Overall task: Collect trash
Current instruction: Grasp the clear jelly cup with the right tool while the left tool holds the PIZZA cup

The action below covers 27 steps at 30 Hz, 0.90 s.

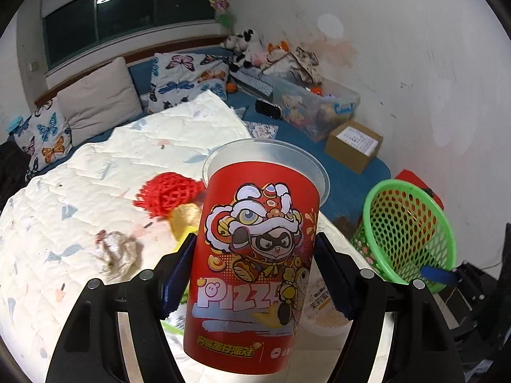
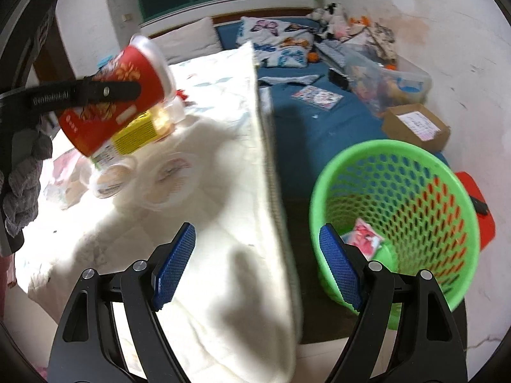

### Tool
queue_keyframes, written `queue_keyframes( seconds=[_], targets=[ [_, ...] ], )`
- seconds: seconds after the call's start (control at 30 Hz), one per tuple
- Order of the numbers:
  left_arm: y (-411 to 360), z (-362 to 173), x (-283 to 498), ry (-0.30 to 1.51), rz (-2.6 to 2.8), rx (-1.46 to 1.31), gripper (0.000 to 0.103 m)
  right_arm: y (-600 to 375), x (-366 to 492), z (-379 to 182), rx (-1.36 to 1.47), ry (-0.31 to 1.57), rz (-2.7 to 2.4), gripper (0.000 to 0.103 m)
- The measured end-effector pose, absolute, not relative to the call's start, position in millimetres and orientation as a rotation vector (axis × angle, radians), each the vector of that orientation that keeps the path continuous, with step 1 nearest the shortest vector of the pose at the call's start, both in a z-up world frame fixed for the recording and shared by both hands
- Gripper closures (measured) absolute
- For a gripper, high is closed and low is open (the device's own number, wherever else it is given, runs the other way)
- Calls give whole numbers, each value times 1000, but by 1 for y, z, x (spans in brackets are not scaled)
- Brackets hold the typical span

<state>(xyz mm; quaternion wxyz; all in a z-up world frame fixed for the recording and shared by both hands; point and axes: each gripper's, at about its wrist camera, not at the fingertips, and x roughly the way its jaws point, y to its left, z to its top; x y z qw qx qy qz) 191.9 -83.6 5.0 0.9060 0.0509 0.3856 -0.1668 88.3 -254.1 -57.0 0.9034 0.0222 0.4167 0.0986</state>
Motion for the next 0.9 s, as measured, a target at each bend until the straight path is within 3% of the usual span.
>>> queue_keyframes(
  seconds=[0.73, 0.9],
  targets=[
    [-25, 24, 163, 752, -258, 36, 33, -174, 136, -80, -52, 899, 369, 23],
    [-24, 24, 163, 752, -257, 34, 33, -172, 143, -81, -50, 900, 368, 28]
  ],
)
